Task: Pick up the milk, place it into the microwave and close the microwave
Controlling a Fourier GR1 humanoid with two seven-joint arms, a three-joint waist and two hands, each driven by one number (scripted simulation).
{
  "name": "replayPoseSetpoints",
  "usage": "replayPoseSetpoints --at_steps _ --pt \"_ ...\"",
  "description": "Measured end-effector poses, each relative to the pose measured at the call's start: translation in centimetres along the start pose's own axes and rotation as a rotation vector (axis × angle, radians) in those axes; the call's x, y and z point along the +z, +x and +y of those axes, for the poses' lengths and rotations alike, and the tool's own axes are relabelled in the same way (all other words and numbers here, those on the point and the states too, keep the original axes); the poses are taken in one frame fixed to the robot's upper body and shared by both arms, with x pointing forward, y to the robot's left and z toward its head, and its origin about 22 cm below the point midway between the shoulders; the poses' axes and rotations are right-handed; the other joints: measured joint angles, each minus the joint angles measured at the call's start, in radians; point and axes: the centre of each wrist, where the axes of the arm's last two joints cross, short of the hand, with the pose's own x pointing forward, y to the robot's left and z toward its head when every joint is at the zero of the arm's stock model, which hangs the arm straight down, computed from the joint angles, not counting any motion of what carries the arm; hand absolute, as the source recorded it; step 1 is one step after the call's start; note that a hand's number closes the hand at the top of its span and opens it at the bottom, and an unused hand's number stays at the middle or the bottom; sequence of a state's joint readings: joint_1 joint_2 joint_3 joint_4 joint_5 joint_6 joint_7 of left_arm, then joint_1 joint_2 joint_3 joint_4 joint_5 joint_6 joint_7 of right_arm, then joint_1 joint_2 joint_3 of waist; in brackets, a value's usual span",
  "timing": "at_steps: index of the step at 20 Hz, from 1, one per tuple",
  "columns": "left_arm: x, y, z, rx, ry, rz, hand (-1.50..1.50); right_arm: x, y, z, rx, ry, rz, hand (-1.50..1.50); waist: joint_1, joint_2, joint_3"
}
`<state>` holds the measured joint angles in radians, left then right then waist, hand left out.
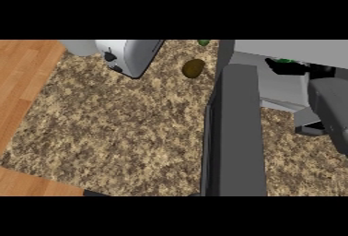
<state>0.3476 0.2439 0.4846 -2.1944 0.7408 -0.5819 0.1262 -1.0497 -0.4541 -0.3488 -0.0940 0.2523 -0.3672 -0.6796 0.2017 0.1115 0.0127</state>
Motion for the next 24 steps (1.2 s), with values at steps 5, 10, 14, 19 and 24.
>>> replayPoseSetpoints --at_steps 5,10,14,19,24 --pt "-0.3 -0.3 0.2 -0.005 -0.007 0.012 -1.50 -0.3 1.8 2.7 -0.105 0.092 -0.029 -1.50 0.015 -0.006 -0.002" --pt "-0.7 -0.7 0.4 -0.009 -0.020 0.023 -1.50 -0.2 3.2 5.1 -0.071 0.180 -0.017 -1.50 0.021 -0.012 -0.006" --pt "-0.9 -0.9 0.5 -0.006 -0.016 0.027 -1.50 -0.4 5.1 7.3 -0.060 0.188 -0.008 -1.50 0.017 -0.019 -0.008" --pt "-1.3 -1.4 0.4 0.001 -0.028 0.049 -1.50 -0.7 7.1 8.9 -0.034 0.183 -0.033 -1.50 -0.001 -0.023 -0.008" --pt "-1.3 -1.9 0.6 0.006 -0.031 0.065 -1.50 -0.7 7.9 9.8 -0.024 0.173 -0.065 -1.50 -0.019 -0.024 -0.007"
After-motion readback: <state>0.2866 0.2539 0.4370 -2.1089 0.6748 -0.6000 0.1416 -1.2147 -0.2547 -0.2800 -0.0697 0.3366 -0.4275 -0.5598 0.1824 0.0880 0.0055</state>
